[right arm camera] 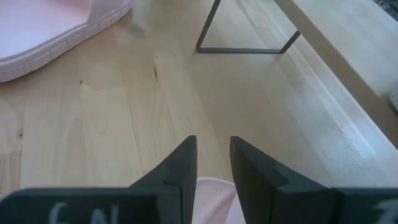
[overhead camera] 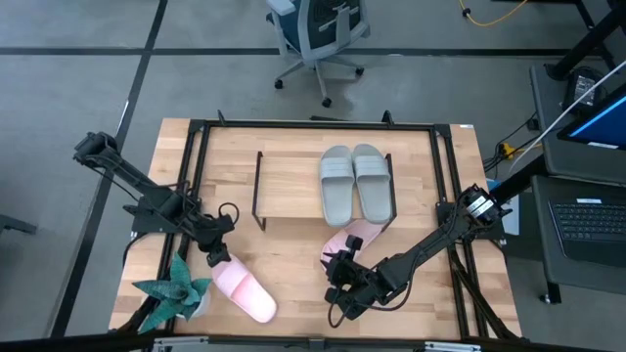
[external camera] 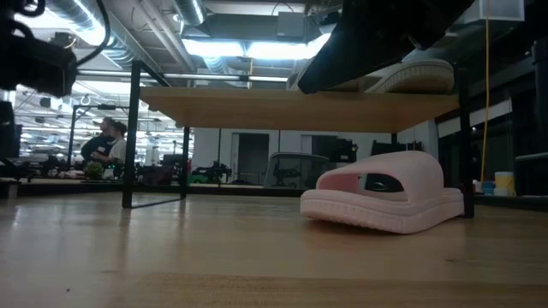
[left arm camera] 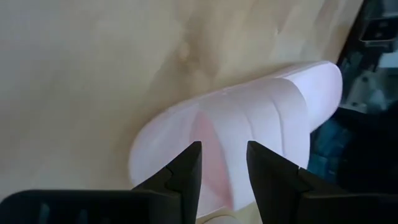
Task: Pick and place slides into the shelf
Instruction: Put the left pink slide on the shelf
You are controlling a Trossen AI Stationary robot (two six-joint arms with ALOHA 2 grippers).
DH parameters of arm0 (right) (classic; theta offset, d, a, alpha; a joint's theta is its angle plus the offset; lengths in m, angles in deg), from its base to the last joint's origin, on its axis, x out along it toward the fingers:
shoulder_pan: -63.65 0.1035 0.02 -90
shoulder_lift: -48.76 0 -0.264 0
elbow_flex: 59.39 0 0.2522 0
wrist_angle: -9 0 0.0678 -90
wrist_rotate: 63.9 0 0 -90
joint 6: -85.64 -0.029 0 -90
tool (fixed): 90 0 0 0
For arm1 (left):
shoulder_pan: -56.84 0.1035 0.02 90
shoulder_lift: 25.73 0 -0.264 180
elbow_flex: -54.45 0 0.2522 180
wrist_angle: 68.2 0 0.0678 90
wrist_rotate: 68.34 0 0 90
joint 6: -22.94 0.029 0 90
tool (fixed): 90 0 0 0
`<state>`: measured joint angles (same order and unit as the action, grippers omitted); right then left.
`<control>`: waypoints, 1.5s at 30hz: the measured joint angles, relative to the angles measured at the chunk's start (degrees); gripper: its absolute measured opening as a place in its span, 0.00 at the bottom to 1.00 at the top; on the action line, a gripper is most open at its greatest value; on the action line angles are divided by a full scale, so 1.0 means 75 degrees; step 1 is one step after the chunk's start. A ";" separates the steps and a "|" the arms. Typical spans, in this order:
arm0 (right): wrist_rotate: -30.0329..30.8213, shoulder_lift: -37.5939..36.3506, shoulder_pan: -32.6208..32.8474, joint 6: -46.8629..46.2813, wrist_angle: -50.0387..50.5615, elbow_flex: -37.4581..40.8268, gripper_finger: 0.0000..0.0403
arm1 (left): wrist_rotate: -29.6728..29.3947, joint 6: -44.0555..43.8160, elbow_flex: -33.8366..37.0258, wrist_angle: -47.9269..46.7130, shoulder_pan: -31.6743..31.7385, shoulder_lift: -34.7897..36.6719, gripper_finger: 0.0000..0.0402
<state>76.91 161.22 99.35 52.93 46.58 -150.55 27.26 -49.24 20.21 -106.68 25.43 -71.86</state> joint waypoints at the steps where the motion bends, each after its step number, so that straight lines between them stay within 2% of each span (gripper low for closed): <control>1: 0.0000 0.0000 0.0000 0.0000 0.0000 0.0000 0.24 | 0.0094 -0.0074 0.0127 0.0281 -0.0007 0.0000 0.30; 4: -0.0003 0.0000 0.0000 0.0003 0.0000 0.0000 0.24 | 0.0319 -0.0147 0.0381 0.0907 -0.0010 0.0000 0.30; 15: -0.0003 0.0000 -0.0002 0.0003 0.0000 0.0001 0.24 | 0.0562 -0.0791 0.0825 0.0921 -0.0010 0.0000 0.30; 19: -0.0003 0.0000 0.0000 0.0023 -0.0003 0.0000 0.24 | 0.0610 -0.0960 0.1082 0.1748 -0.0010 0.0000 0.30; 24: -0.0003 0.0000 0.0000 0.0029 -0.0001 0.0001 0.24 | 0.0616 -0.0910 0.1109 0.2567 -0.0062 0.0002 0.30; 37: -0.0003 0.0000 0.0000 0.0029 -0.0003 0.0003 0.24 | 0.0622 -0.0962 0.1109 0.2612 -0.0275 -0.0595 0.30; 45: -0.0003 0.0000 0.0000 0.0029 -0.0003 0.0003 0.24 | 0.0681 -0.0747 0.1112 0.3753 -0.0275 -0.0812 0.30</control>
<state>76.89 161.22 99.35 53.15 46.55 -150.53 32.36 -54.84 28.55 -78.53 23.37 -77.95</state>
